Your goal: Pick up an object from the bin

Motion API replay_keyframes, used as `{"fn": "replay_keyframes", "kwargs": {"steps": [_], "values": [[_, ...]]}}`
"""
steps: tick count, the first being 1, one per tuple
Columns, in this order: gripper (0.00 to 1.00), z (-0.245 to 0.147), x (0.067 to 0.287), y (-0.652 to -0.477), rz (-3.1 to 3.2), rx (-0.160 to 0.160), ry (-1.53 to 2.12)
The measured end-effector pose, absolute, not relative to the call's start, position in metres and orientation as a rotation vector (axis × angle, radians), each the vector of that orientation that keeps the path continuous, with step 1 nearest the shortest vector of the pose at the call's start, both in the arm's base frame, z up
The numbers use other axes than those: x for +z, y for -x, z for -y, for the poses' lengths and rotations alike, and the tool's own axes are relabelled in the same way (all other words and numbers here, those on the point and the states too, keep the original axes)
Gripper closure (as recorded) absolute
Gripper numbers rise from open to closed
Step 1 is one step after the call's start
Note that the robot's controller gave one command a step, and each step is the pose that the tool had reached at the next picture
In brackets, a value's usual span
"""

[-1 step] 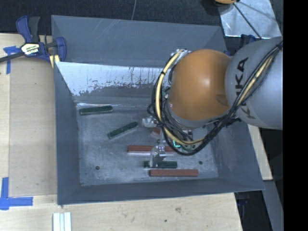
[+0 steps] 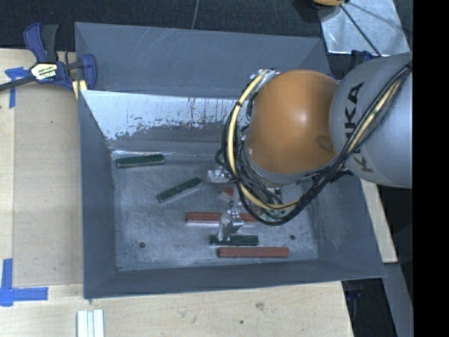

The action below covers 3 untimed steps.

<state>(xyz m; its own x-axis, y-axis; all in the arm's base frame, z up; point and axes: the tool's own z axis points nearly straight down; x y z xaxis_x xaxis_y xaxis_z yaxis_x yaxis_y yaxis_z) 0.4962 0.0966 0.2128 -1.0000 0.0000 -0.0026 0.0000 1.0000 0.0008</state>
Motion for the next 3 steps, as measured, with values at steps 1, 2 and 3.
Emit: {"fn": "replay_keyframes", "kwargs": {"steps": [1, 2, 3], "values": [[0.0, -0.097, 0.151, -0.504, -3.134, 0.003, -0.009], [1.0, -0.088, 0.078, -0.541, -3.109, 0.007, 0.158], [1.0, -0.088, 0.078, -0.541, -3.109, 0.007, 0.158]]}}
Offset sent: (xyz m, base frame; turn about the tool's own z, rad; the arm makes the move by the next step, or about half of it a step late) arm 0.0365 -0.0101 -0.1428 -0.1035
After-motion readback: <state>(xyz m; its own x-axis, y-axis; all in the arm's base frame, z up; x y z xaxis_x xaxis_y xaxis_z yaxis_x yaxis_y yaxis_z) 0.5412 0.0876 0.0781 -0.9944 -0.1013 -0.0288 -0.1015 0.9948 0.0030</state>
